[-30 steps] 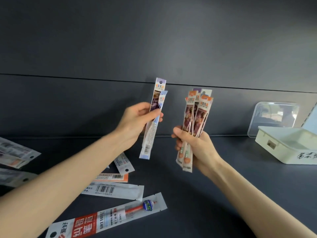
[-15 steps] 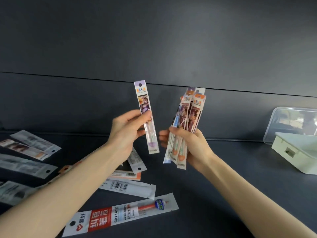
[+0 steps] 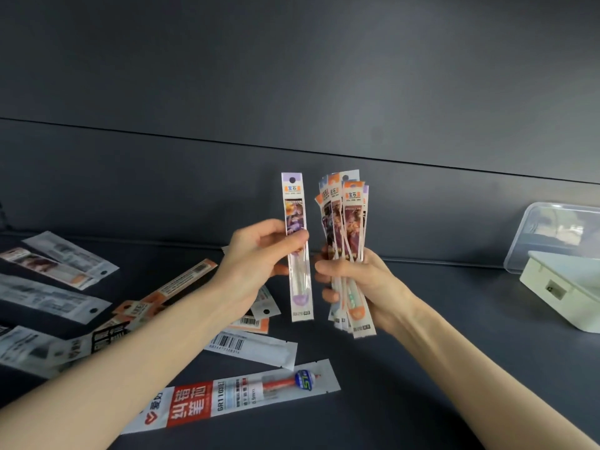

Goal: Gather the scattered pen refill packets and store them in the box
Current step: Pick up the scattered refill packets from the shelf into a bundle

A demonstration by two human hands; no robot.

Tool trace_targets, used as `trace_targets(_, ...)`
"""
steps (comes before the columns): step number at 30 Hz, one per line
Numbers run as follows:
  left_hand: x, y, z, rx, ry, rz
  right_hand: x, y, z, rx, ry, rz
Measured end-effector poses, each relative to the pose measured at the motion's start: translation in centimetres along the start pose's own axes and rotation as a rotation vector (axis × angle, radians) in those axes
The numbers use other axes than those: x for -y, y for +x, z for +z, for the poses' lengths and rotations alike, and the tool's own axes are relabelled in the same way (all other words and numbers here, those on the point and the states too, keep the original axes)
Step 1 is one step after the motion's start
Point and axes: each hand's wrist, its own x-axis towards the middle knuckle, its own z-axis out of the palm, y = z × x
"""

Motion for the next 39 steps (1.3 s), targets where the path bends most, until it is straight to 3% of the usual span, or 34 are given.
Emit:
trace_targets(6,0.0,0.1,-0.3,-0.071,-0.031,0.054,-0.3,0.1,-0.7,-0.038,0.099,-0.05)
trace_targets(14,-0.7,0.0,-0.3,-0.014,0.161,0.14,-0.6,0.3,0.4,0.191,0.033,-0.009)
trace_targets(17,-1.1,0.4,-0.2,0.012,0.207,0.165,-0.6,0.5,0.8,0.175,-0.099,-0.042)
trace_targets(20,-2.5,1.0,0.2,0.218,0.025,0.047,-0.2,1.1,1.0,0.146,-0.179,-0.047)
trace_targets(22,-3.3,1.6,0.9,0.305,0.041,0.04,0.4,1.6,1.1,0.131,-0.235,-0.07)
trace_targets(26,-3.1,2.1,2.1,0.183,0.165,0.105,0.5,2.1,1.4,0.07,-0.417,-0.094)
trace_targets(31,-1.4,1.9,2.0,0.162,0.187,0.131,-1.3,1.6,1.3,-0.11,-0.42,-0.12)
trace_targets(39,-1.7,2.3,1.7,0.253,0.265,0.103,-1.3,1.9,1.1,-0.043,-0.442,-0.091)
